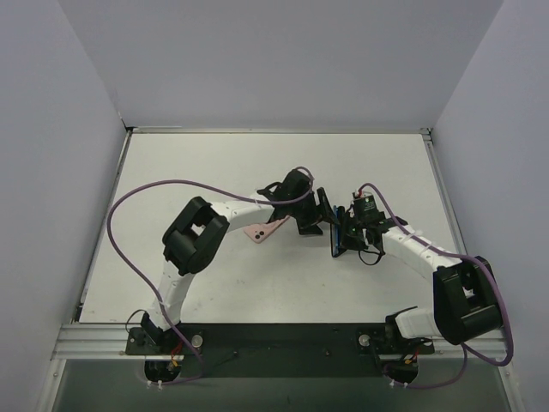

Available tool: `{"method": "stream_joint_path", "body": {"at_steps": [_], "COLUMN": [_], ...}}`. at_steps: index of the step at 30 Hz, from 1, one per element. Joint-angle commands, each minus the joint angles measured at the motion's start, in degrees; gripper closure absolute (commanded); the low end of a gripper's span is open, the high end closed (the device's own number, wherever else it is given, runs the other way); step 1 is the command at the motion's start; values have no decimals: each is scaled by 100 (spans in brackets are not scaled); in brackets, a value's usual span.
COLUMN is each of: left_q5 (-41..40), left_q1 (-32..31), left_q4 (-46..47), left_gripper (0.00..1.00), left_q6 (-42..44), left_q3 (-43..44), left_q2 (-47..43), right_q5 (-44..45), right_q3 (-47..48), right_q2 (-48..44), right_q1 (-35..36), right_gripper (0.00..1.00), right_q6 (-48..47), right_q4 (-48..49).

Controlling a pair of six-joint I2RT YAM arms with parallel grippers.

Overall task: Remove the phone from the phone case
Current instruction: Remove the phone case from the phone.

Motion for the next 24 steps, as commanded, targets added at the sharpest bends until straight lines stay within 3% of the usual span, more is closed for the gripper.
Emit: {"method": "stream_joint_path", "body": {"at_steps": [1, 13, 15, 19, 24], "left_q5": [-315, -975, -1142, -1247, -1379], "left_q1": [-130, -341, -359, -359, -359], "left_q4": [-673, -1940, -2221, -2416, -2557], "left_gripper": [21, 28, 30, 45, 49], "left_q6": [292, 723, 793, 943, 1048], "left_q3": [658, 1582, 1758, 1855, 1882], "left_q2": [117, 591, 618, 636, 574], "right_q5": [56, 91, 117, 170, 187], "right_q3": [-43, -60, -78, -104, -113], "right_q2": [234, 225, 198, 146, 137], "right_q1": [97, 124, 124, 132, 124], "right_gripper": [99, 99, 99, 99, 99], "right_q6": [-18, -10, -1, 8, 26], "right_q4": [-110, -92, -83, -75, -74]}}
